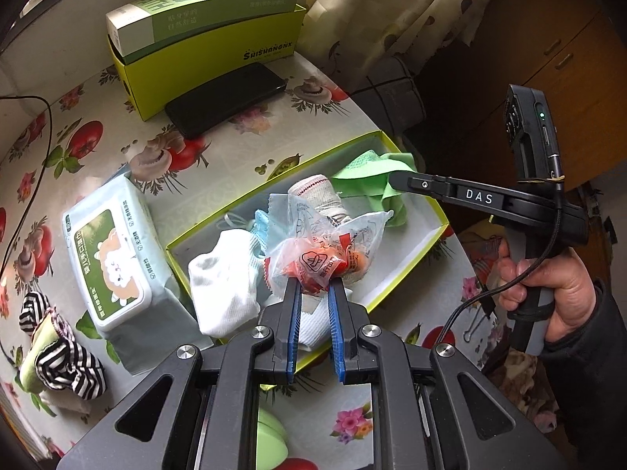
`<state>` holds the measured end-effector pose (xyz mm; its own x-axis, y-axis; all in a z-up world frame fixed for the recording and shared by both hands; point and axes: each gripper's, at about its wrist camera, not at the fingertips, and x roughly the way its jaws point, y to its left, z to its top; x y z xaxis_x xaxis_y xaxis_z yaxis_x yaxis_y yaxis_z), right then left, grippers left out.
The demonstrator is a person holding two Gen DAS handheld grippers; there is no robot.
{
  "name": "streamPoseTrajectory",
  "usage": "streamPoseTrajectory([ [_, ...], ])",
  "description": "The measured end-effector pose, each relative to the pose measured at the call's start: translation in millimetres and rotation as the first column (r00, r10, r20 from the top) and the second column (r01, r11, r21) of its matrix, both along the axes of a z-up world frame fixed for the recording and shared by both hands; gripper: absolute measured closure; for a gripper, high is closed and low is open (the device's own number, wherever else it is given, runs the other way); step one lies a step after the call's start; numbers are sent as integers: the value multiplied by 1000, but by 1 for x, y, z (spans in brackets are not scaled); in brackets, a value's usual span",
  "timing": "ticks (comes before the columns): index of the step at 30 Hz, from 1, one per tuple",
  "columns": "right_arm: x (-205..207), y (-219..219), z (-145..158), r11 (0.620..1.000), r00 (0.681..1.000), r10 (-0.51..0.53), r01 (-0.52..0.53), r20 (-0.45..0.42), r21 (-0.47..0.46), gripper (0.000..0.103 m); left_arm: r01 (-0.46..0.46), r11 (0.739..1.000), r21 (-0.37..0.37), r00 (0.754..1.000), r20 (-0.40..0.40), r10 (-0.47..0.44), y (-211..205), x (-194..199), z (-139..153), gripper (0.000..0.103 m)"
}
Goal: Organize soft objects
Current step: 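Lower the green cloth into the tray and open the right gripper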
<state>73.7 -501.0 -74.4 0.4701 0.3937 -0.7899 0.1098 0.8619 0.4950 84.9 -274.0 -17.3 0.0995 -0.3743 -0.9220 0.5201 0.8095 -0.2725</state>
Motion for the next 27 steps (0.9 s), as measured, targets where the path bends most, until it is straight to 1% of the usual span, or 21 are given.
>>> streamPoseTrajectory([
  [2,0,3,2,1000,1000,5,-5,7,3,101,0,1000,-1,1000,-1,0,-1,1,0,88],
  [4,1,2,-1,1000,1000,-2,2,-2,-15,101,-1,1000,-3,1000,-1,1,-1,2,-1,88],
  [7,-1,-11,-8,998,998,-52,51,-31,-28,101,3,1000,-6,1000,-1,-3,-3,2,0,88],
  [11,-11,-29,-8,992,993,-113,110,-35,-60,101,16,1000,-10,1000,-1,-16,-7,3,-1,88],
  [16,-19,-42,-5,988,989,-142,140,-29,-72,101,41,999,-12,999,1,-41,-18,2,-1,88],
  [21,-28,-33,6,993,993,-116,116,13,-24,101,49,999,-15,999,6,-49,-22,1,1,88],
  [23,-27,-22,4,997,997,-79,79,13,9,101,45,999,-13,999,6,-45,-21,1,1,88],
  [25,-19,-5,-9,1000,999,-14,14,-29,13,101,38,999,-10,999,4,-38,-19,1,1,88],
  [27,-12,6,-27,1000,997,24,-23,-71,19,101,34,999,-5,999,3,-34,-17,1,0,88],
])
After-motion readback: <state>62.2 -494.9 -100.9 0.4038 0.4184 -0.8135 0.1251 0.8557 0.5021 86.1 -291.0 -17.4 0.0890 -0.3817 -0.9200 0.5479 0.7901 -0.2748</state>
